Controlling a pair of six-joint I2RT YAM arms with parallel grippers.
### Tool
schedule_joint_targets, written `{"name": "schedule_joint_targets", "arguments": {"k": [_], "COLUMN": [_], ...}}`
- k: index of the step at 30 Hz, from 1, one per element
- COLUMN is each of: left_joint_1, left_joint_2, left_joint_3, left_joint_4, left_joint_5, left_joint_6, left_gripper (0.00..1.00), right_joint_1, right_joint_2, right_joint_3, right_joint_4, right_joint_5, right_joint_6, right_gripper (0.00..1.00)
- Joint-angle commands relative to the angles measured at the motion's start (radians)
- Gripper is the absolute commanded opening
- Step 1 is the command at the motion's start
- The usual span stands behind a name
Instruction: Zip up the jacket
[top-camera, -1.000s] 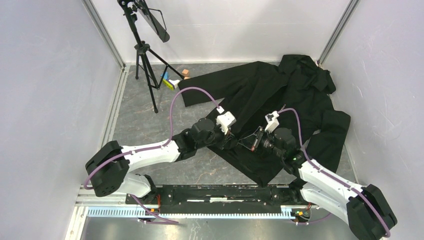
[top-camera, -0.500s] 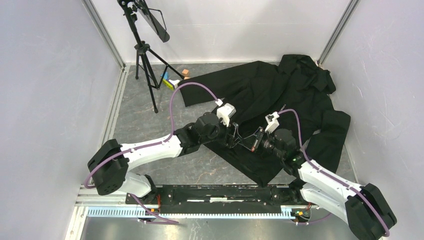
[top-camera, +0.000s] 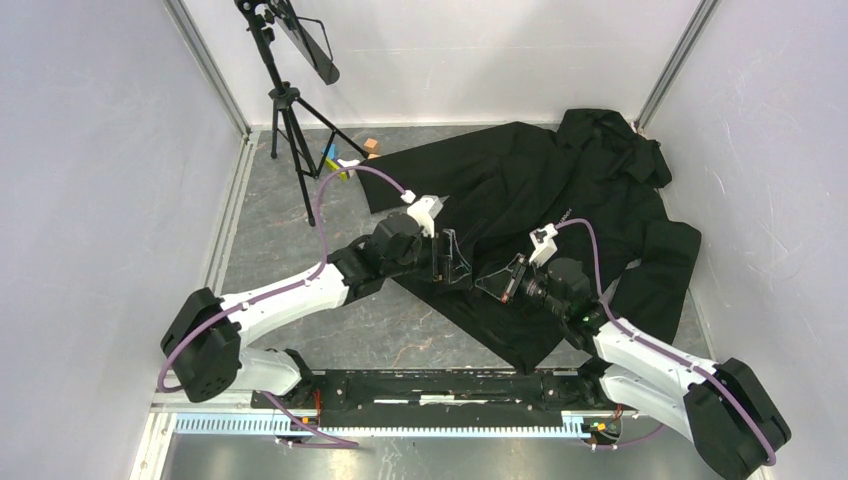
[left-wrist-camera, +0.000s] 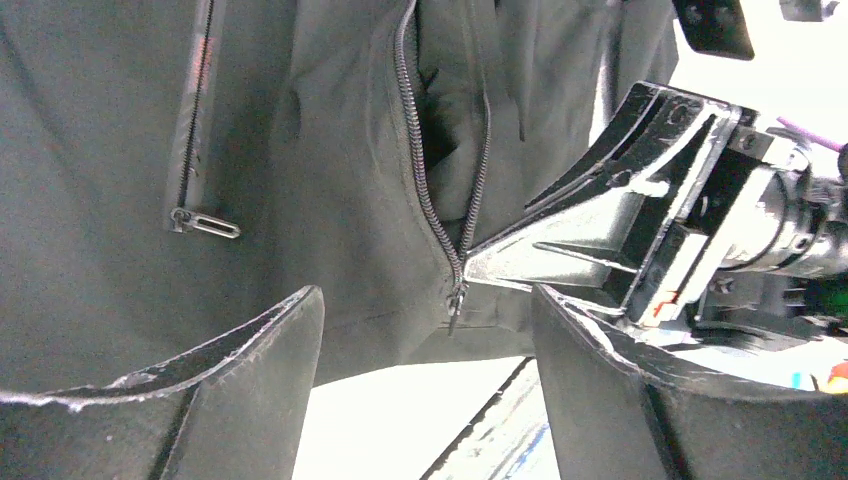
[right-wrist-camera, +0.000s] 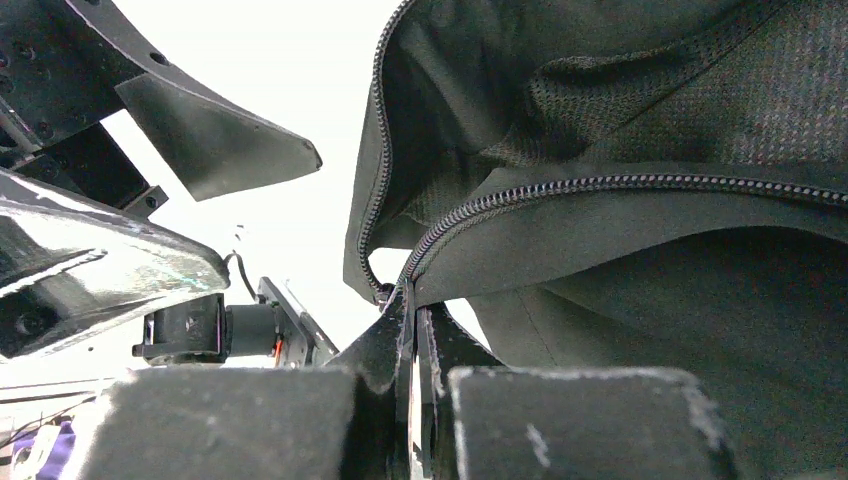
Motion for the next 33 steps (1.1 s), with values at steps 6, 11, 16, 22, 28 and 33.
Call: {"name": "schedule_joint_targets", "arguments": {"k": [6,11,16,22,28,33], "left_joint_1": [0.023,0.021,0.021,0.021,0.021,0.021], "left_joint_2": [-0.007,0.015,0.035,0.071,0.072,0.073], "left_joint_3": [-0.036,-0.06,-0.073,-0.077,-0.089,-0.1], "left_joint_4": [0.088,0.095,0.105,0.167,0.173,0.167], "left_joint_5": [0.097,0.121,0.151,0.194,0.18,0.184], "left_joint_6": [-0.092,-0.079,-0.055,-0.06,-0.051,-0.022], "left_gripper": [0.74,0.72,0.73,0.56,0.35,0.17], "right_joint_1": [-0.007,-0.007,-0.007,-0.007,-0.007,-0.007], "right_joint_2": [0.007,0.006,0.008,0.003,0.011,0.017], "right_joint_3": [-0.003,-0.006,-0.004,-0.008,-0.004,0.008], "right_joint_4": [0.065,0.072,0.079,0.075,0.079,0.071], "right_joint_5": [0.013,0.018,0.011,0.015,0.015,0.017], "right_joint_6": [0.0,-0.002,-0.001,0.0,0.003,0.041], "right_gripper": [0.0,0.0,0.0,0.0,0.0,0.0]}}
